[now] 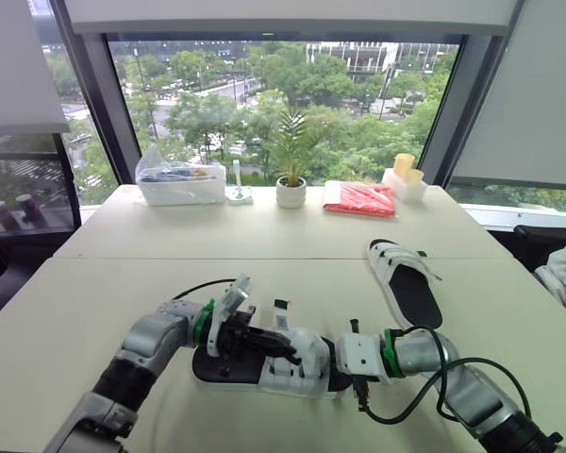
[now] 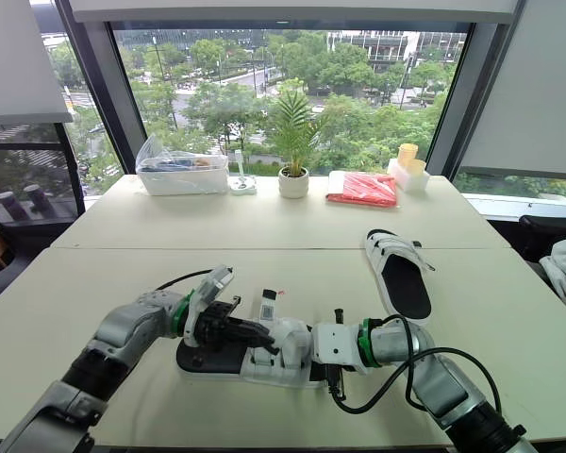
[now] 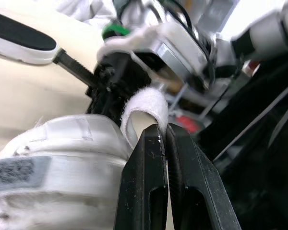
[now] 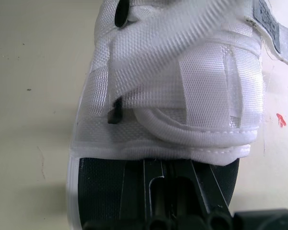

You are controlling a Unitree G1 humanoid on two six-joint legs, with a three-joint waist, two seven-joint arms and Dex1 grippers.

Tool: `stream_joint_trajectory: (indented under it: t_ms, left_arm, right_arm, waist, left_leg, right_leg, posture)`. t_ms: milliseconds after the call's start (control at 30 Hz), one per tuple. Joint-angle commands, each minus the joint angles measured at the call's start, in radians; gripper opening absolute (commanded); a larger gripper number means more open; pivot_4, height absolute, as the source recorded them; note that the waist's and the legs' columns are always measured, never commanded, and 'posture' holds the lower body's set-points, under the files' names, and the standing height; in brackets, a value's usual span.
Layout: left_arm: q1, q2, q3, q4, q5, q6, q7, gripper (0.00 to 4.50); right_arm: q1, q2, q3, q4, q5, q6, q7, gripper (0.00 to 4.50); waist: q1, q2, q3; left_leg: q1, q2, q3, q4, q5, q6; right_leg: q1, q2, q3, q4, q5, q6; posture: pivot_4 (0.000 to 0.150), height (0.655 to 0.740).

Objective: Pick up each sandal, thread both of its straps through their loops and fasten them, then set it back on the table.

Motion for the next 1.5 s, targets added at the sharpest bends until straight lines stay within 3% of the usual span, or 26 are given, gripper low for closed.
stream_joint_trajectory:
  t_ms: [33, 267, 533, 1067, 1500]
  left_arm:
    - [-0.053, -0.044, 0.030, 0.033, -0.019, 0.038, 0.010, 0.07]
    - [-0.106, -0.128, 0.071, 0.043, -0.008, 0.151, 0.176, 0.07]
    - [-0.103, -0.141, 0.115, -0.014, -0.014, 0.207, 0.307, 0.07]
    - [-0.079, -0.121, 0.203, -0.116, -0.077, 0.302, 0.395, 0.07]
    - [-0.038, -0.153, 0.186, -0.090, -0.027, 0.242, 0.497, 0.07]
  right_arm:
    - [0.029, 0.005, 0.072, 0.098, -0.071, 0.040, 0.001, 0.00]
    - [0.035, 0.006, 0.069, 0.100, -0.074, 0.039, -0.010, 0.00]
    - [0.033, 0.004, 0.068, 0.107, -0.072, 0.037, -0.017, 0.00]
    - [0.026, 0.002, 0.072, 0.122, -0.073, 0.025, -0.019, 0.00]
    - [0.043, -0.007, 0.069, 0.103, -0.070, 0.034, -0.021, 0.00]
  waist:
    - [0.000, 0.000, 0.000]
    - [0.003, -0.001, 0.000]
    - [0.008, -0.001, 0.000]
    - [0.009, 0.000, 0.002]
    - [0.009, 0.000, 0.002]
  left_leg:
    - [0.000, 0.000, 0.000, 0.000, 0.000, 0.000]
    - [0.000, 0.000, 0.000, 0.000, 0.000, 0.000]
    - [0.000, 0.000, -0.001, 0.003, 0.000, 0.000]
    - [-0.001, 0.000, -0.001, 0.003, 0.001, -0.001]
    - [-0.001, 0.000, -0.001, 0.003, 0.001, -0.001]
  right_leg:
    - [0.000, 0.000, 0.000, 0.000, 0.000, 0.000]
    - [0.000, 0.001, 0.000, 0.001, 0.000, 0.000]
    - [0.002, 0.001, 0.000, 0.001, 0.002, 0.001]
    - [0.001, 0.000, 0.000, 0.000, 0.002, 0.001]
    - [0.001, 0.000, 0.000, 0.000, 0.002, 0.001]
  posture:
    - [0.150, 0.7400]
    - [0.150, 0.7400]
    - [0.150, 0.7400]
    - [0.150, 0.7400]
    - [0.150, 0.7400]
